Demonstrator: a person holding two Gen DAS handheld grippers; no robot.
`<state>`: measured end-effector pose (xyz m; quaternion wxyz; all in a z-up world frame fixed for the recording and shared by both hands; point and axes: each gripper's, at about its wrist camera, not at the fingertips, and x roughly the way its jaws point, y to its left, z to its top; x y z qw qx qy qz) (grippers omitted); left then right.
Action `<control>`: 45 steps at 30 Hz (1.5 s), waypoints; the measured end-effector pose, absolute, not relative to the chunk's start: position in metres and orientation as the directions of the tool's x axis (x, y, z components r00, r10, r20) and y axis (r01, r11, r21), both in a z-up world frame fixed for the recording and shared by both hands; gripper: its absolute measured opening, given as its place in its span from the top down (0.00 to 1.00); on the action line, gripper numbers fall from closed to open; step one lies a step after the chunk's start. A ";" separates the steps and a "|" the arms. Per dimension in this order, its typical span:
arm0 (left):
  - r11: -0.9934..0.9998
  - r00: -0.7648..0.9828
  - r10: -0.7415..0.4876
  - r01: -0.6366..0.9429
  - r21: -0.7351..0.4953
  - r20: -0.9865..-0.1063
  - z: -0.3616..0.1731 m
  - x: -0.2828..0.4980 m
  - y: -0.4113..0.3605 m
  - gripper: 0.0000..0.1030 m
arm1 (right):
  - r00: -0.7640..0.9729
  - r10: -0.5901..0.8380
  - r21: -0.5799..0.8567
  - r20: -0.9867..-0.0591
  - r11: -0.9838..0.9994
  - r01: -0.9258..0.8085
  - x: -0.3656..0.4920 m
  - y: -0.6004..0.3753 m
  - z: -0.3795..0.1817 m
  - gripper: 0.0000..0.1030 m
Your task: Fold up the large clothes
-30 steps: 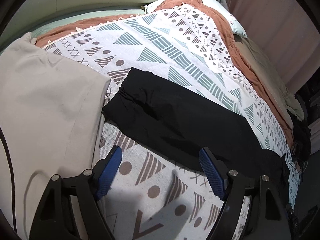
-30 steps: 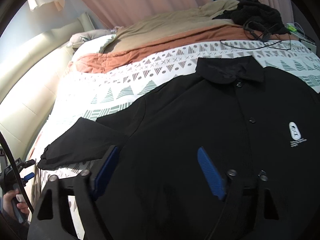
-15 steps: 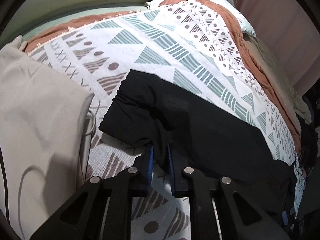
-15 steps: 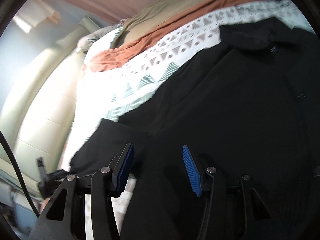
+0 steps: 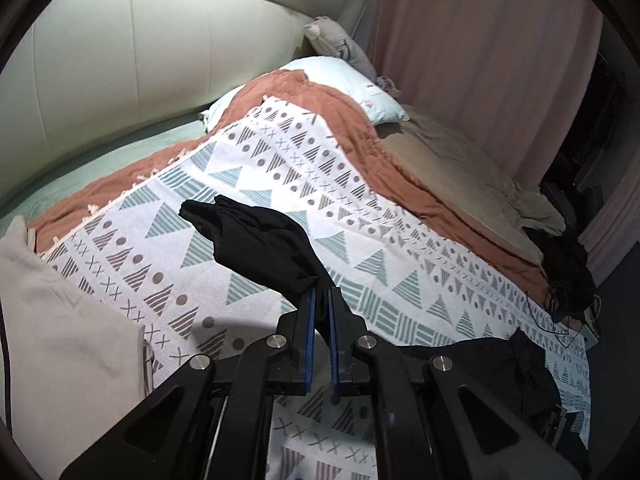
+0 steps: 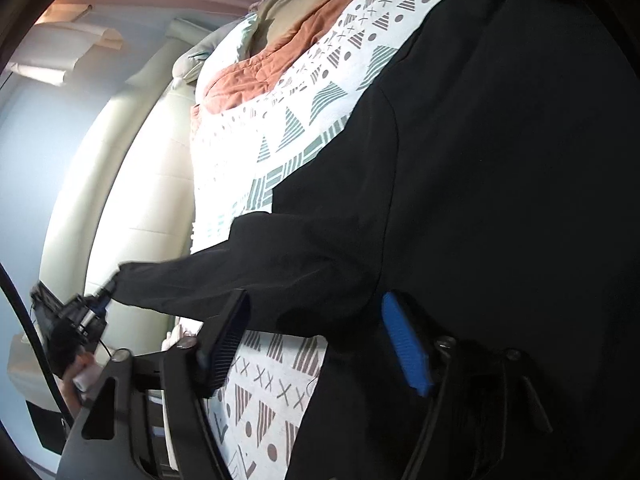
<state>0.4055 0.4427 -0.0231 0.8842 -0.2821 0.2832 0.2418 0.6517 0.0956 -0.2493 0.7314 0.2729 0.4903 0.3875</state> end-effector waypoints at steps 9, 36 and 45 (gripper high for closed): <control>0.827 0.821 0.189 -0.429 -0.363 -0.538 0.051 0.423 0.375 0.92 | 0.318 0.822 0.773 -0.472 0.560 -0.298 0.624 0.044 -0.198 0.16; 0.955 0.844 -0.171 0.014 -0.298 -0.509 0.111 0.525 0.138 0.92 | 0.610 0.571 0.682 -0.549 0.728 -0.069 0.509 -0.151 -0.135 0.16; 0.953 0.773 -0.236 0.066 -0.295 -0.588 0.057 0.580 0.068 0.92 | 0.678 0.518 0.734 -0.522 0.677 0.048 0.508 -0.214 -0.139 0.16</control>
